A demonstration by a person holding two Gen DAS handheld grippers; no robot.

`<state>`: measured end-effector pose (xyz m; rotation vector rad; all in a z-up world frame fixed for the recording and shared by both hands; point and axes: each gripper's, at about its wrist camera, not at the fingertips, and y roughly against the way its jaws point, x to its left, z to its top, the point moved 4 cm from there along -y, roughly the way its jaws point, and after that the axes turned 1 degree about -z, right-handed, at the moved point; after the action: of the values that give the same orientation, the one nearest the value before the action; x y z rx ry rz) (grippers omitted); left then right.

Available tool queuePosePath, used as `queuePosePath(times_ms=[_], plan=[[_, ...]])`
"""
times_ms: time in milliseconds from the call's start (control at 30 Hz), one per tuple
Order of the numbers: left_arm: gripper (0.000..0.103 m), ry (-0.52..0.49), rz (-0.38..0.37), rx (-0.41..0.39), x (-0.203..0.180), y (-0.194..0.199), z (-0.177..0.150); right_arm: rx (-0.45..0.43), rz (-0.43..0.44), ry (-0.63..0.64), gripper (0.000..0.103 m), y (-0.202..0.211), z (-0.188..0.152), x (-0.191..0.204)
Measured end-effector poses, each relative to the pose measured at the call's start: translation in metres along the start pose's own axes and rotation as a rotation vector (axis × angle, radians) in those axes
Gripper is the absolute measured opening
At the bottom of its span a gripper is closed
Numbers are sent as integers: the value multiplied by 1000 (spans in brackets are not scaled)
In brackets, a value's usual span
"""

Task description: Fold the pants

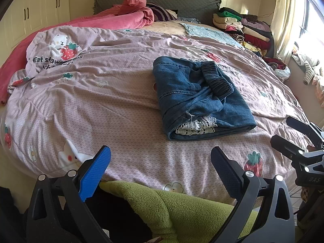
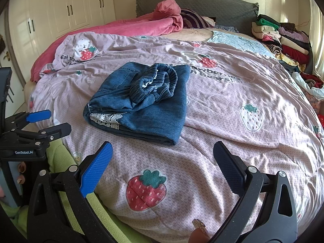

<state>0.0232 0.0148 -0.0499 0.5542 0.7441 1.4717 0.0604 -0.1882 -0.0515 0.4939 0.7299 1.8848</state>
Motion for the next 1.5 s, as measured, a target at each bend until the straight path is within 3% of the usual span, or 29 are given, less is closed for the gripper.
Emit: queuePosePath(times_ms=[667, 867, 967, 1133, 1200, 1233, 1333, 1433, 1500], plan=[[99, -2, -2, -2, 0, 1, 0, 1, -2, 2, 94, -1, 1, -1], [99, -7, -2, 0, 8, 3, 3, -2, -17, -13, 94, -1, 3, -15], [99, 10, 36, -4, 17, 2, 6, -5, -40, -34, 94, -1, 4, -29], [99, 83, 68, -1, 57, -10, 20, -11, -115, -125, 94, 2, 5, -87], [99, 137, 147, 5, 97, -24, 33, -9, -169, -177, 94, 1, 4, -120], [99, 162, 213, 16, 125, -35, 43, -7, -204, -215, 94, 1, 3, -146], [99, 210, 317, 65, 189, -68, 70, 6, -333, -299, 94, -2, 0, -221], [99, 235, 378, 106, 242, -105, 104, 49, -496, -361, 94, -11, 3, -307], [99, 257, 378, 117, 265, -128, 122, 65, -525, -409, 94, -18, 5, -347]])
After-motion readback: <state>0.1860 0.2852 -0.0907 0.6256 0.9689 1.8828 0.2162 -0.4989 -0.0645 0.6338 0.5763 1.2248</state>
